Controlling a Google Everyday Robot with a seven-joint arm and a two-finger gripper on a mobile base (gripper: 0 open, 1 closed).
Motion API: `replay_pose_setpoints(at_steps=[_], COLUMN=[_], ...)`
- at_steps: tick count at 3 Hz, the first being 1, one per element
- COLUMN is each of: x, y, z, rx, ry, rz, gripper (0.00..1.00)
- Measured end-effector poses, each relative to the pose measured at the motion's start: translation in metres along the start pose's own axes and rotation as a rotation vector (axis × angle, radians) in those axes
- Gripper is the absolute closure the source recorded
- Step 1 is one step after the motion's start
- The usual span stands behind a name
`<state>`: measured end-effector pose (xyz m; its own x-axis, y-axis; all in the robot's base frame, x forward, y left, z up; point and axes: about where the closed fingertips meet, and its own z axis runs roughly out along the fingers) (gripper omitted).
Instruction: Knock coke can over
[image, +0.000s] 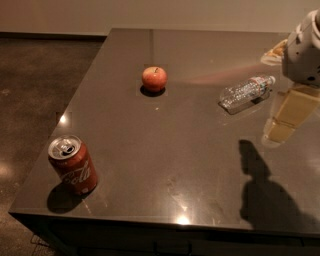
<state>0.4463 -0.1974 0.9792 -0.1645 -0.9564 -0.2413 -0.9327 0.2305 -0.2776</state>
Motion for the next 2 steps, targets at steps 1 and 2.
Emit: replay_pose_setpoints(at_steps=[1, 2], x=[-0.028, -0.058], y=[0.006, 0.021], z=[0.011, 0.023], rx=[-0.026, -0.066], ry=[-0.069, -0.146], rz=[-0.054, -0.092], gripper=[0.00, 0.00])
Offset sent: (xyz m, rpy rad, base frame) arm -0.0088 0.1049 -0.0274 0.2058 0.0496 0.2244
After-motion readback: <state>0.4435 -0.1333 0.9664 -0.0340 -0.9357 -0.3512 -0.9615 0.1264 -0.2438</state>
